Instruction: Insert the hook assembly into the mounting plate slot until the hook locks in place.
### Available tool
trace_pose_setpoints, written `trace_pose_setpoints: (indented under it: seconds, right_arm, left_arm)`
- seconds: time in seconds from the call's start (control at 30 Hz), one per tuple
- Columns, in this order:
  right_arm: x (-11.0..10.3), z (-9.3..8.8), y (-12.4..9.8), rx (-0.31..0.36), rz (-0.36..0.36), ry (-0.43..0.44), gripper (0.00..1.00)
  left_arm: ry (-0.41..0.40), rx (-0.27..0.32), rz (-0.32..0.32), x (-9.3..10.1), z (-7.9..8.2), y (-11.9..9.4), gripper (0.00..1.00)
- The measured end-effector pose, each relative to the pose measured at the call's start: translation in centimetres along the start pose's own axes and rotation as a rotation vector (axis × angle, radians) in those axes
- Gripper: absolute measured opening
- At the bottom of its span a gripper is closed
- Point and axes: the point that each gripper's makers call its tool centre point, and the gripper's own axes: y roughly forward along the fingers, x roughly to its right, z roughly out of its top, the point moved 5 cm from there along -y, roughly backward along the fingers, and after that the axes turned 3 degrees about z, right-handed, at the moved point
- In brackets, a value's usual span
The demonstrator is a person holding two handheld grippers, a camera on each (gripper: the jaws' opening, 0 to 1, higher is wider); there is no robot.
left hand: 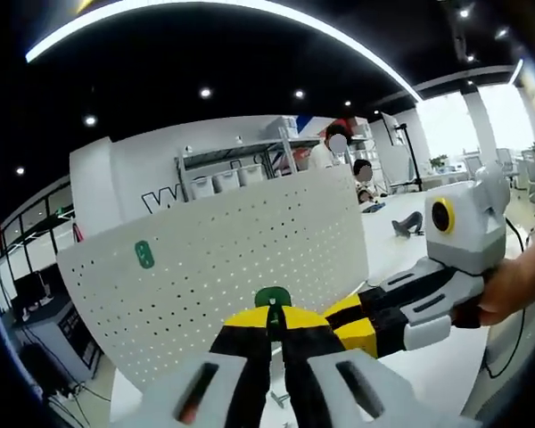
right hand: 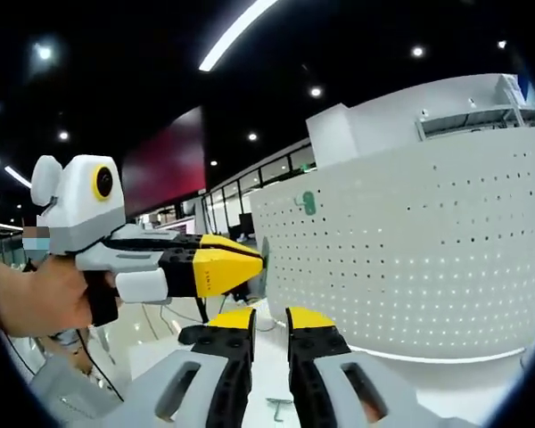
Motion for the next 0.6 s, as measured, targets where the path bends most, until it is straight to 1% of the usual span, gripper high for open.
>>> trace_pose_setpoints:
  seconds: [0.27,0.43,0.6]
  right_arm:
    - [-0.6,0.0,-0.5,-0.013,0.035,-0.008,0.31]
    - [-0.9,-0.4,-0.7,-0.041,0.056,-0.019,0.41]
    - [-1.2,-0.6,-1.0,-0.064,0.075,-0.017,0.56]
  left_arm:
    - [-0.004,0.000,0.002,0.1,-0.1,0.0,0.03]
    - [-0.011,0.001,0.005,0.1,-0.1,0.0,0.03]
    - [-0.017,-0.001,0.010,0.0,-0.3,0.1,0.03]
